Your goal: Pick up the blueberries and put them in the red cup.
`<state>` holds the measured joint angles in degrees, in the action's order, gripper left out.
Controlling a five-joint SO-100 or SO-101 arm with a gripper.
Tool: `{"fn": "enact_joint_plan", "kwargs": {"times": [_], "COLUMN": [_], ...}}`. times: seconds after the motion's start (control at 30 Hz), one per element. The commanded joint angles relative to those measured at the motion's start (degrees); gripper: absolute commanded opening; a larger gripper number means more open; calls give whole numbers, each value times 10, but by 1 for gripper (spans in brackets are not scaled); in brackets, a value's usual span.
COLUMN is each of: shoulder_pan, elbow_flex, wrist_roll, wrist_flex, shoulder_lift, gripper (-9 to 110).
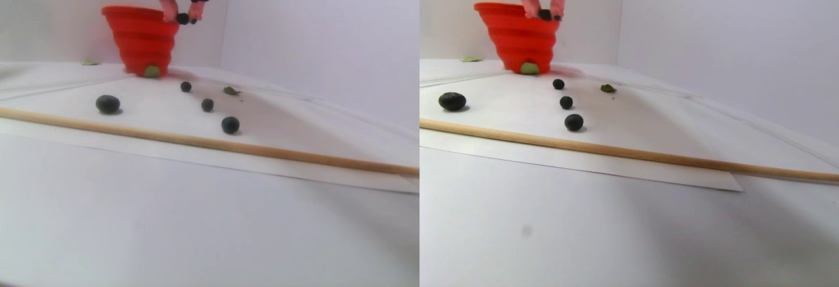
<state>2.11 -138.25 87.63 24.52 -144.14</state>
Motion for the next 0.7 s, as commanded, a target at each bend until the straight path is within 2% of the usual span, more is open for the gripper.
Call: {"fn": "enact_joint_plan", "kwargs": {"times": [0.0,0.67], "shoulder_pan": [7,68], "elbow_flex": [56,64], "wrist_roll": [9,64], "wrist_flex": [1,-1], "shoulder_lift": [-54,-111], "gripper": [11,11]}}
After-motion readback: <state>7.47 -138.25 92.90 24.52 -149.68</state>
